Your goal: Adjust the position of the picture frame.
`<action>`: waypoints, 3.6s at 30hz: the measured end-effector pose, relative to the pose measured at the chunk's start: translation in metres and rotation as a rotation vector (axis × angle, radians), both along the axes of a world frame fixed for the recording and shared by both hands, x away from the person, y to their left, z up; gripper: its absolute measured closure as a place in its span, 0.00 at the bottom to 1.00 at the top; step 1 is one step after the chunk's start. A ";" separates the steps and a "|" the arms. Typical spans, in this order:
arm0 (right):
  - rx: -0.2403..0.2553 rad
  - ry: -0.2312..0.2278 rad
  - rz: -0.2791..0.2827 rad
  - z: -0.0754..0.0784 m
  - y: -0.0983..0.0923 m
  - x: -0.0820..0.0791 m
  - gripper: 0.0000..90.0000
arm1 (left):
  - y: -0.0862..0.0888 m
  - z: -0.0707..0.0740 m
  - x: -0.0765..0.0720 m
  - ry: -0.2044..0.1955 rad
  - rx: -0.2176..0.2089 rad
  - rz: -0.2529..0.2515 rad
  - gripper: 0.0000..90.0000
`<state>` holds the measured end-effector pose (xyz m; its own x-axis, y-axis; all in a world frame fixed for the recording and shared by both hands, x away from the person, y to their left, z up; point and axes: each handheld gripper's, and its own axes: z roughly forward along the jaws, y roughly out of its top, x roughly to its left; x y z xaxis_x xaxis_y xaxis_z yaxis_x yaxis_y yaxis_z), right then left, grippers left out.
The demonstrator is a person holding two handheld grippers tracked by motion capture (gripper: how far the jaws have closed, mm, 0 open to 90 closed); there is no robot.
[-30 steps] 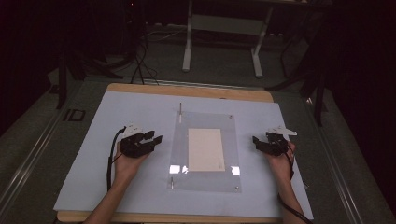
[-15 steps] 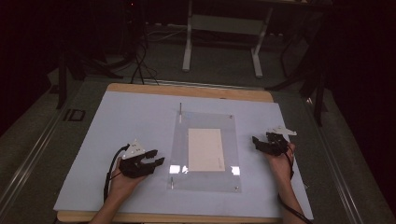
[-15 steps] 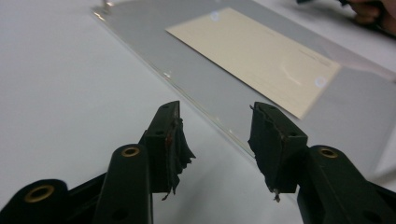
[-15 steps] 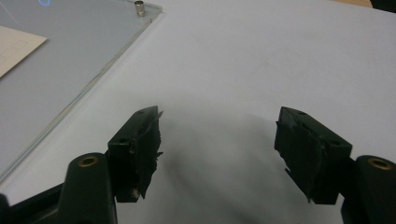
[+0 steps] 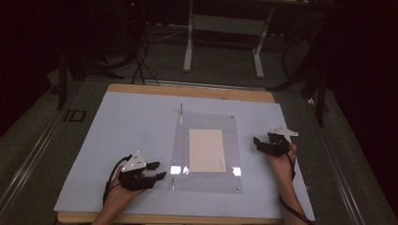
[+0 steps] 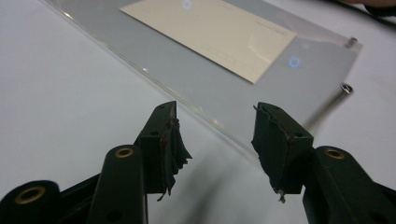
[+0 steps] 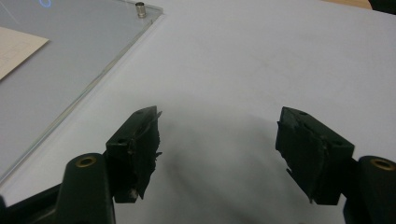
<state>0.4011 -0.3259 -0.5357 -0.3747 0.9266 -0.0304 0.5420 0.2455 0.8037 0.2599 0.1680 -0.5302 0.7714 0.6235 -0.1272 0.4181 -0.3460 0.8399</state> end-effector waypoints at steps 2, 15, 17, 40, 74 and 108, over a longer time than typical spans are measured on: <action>0.000 -0.001 0.000 0.000 0.000 0.000 0.33 | 0.000 0.000 -0.001 0.001 0.003 -0.004 0.55; -0.005 -0.002 0.008 0.000 0.001 0.000 0.33 | -0.014 -0.003 -0.011 -0.005 0.031 -0.108 0.55; -0.006 -0.002 0.007 0.000 0.001 0.000 0.33 | -0.016 -0.004 -0.011 -0.008 0.030 -0.118 0.56; 0.066 -0.021 0.196 0.028 0.074 0.023 0.44 | -0.049 -0.006 -0.014 -0.027 0.038 -0.184 0.72; 0.035 0.025 0.446 0.028 0.208 0.096 0.63 | -0.046 -0.006 -0.015 -0.036 0.051 -0.170 0.87; 0.025 0.104 0.421 0.003 0.291 0.136 0.94 | -0.053 -0.007 -0.015 -0.002 0.044 -0.116 0.87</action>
<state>0.5367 -0.0349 -0.5329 -0.7202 0.6921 0.0480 0.4771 0.4439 0.7585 0.2453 0.1151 -0.5371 0.8388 0.5353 -0.0997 0.3713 -0.4284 0.8238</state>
